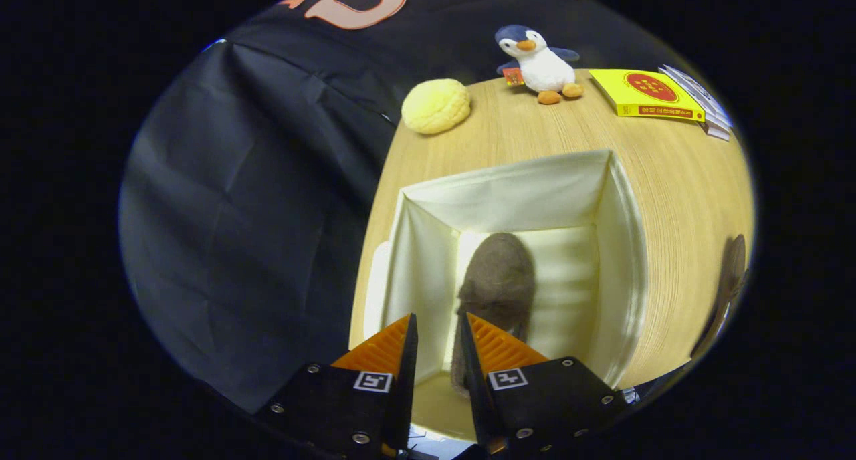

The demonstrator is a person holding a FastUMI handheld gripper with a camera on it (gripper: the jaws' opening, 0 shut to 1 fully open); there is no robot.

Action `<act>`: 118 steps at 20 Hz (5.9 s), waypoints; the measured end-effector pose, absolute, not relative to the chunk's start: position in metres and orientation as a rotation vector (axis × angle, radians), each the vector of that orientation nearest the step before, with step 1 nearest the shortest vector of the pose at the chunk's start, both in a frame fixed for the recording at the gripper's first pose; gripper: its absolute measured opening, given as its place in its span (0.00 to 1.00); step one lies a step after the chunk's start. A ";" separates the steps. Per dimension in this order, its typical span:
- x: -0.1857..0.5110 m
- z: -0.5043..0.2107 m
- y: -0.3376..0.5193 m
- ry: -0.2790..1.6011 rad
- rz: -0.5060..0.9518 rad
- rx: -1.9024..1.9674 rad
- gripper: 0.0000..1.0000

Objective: Open the storage box then place both shoes into the box .Put the left shoe in first, then the right shoe, with the right side of both shoes facing outward in a uniform manner.

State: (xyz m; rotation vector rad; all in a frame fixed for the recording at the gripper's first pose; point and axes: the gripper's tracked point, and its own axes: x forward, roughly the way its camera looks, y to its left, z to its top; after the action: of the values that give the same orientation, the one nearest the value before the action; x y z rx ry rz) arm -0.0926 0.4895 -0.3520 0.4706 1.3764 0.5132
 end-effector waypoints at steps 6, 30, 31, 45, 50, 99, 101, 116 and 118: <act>-0.063 -0.318 0.396 1.151 0.493 0.431 0.82; -0.162 -0.463 0.028 1.144 0.091 0.028 0.99; -0.164 -0.468 0.028 1.147 0.093 0.021 0.99; -0.142 -0.510 0.034 1.165 0.105 -0.060 0.34; -0.138 -0.516 0.033 1.169 0.081 -0.095 0.11; -0.081 -0.344 0.381 1.290 0.357 0.125 0.06; -0.084 -0.356 0.383 1.305 0.340 0.102 0.06; -0.078 -0.348 0.383 1.271 0.327 0.122 0.24; -0.064 -0.327 0.375 1.205 0.347 0.162 0.36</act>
State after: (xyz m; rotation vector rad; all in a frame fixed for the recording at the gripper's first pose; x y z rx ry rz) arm -0.0645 0.3749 -0.3272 0.1623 1.2051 0.3465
